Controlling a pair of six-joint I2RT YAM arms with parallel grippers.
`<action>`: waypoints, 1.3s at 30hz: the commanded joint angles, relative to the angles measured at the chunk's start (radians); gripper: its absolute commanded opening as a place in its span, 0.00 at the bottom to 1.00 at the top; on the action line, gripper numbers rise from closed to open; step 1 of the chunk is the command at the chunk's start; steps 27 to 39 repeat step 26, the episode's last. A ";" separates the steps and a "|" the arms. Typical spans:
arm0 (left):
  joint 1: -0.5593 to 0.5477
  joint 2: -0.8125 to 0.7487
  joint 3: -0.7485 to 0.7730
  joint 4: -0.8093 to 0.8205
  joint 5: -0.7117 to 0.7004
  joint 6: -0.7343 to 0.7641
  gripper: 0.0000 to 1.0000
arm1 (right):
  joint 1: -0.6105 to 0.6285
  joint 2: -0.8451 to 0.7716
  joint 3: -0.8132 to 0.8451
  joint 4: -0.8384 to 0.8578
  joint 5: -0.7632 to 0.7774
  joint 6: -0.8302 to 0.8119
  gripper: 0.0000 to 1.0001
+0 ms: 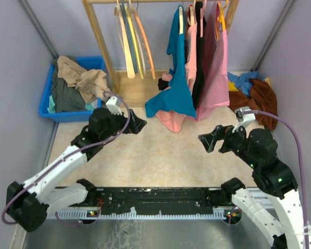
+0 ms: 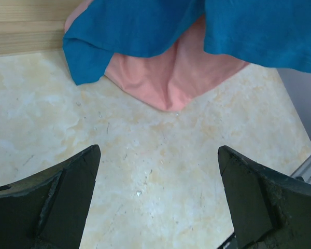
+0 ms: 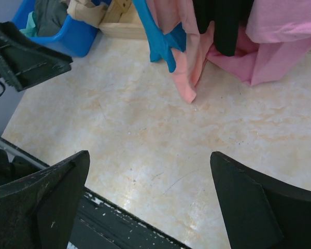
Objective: Place the t-shirt on the hanger
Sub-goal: Reset both arms
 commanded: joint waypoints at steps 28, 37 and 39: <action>-0.020 -0.411 -0.072 -0.309 0.031 -0.029 0.99 | 0.004 0.101 -0.049 0.163 0.121 -0.013 0.99; -0.020 -0.411 -0.072 -0.309 0.031 -0.029 0.99 | 0.004 0.101 -0.049 0.163 0.121 -0.013 0.99; -0.020 -0.411 -0.072 -0.309 0.031 -0.029 0.99 | 0.004 0.101 -0.049 0.163 0.121 -0.013 0.99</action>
